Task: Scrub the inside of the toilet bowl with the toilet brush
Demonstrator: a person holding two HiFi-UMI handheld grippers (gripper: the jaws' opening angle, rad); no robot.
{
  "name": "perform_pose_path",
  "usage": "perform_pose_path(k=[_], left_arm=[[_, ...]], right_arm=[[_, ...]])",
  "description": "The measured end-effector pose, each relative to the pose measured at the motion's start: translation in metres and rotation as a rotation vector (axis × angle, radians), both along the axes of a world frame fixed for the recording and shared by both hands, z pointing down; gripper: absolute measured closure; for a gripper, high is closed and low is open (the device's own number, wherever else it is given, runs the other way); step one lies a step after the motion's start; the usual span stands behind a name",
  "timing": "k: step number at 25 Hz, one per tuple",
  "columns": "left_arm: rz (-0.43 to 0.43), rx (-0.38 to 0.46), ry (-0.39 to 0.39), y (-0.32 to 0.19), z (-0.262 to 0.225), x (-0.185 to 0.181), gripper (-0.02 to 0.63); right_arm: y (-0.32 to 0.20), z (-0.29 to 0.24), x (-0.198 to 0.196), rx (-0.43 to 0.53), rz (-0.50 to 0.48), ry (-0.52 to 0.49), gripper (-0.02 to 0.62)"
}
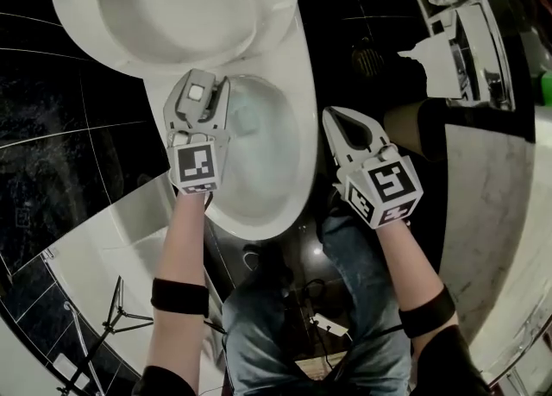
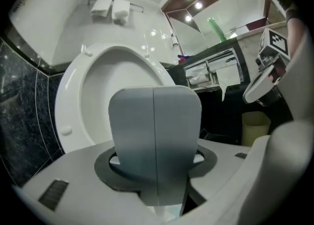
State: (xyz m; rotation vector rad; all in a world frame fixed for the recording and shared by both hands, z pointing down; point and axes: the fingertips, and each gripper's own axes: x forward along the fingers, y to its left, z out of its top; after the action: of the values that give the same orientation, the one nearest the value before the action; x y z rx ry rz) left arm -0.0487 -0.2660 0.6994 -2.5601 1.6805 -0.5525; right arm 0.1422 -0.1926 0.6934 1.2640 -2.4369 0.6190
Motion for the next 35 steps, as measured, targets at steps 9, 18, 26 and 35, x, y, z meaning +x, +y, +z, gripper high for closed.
perform_pose_path(k=[9,18,26,35], left_arm=[[-0.071,-0.078,0.088,0.077,-0.011,-0.048,0.359],[-0.033,-0.179,0.15,0.151,-0.007,-0.031,0.359],[0.014,-0.209,0.154,0.161,0.004,0.019,0.359],[0.035,-0.22,0.225,0.142,0.006,0.092,0.359]], right_arm=[[0.027,-0.012,-0.038,-0.032,-0.04,-0.012,0.591],[0.059,-0.027,-0.043,-0.054,-0.035,-0.01,0.591],[0.063,-0.034,-0.013,-0.049,-0.003,-0.005,0.591],[0.052,-0.025,0.023,-0.046,0.042,-0.006,0.591]])
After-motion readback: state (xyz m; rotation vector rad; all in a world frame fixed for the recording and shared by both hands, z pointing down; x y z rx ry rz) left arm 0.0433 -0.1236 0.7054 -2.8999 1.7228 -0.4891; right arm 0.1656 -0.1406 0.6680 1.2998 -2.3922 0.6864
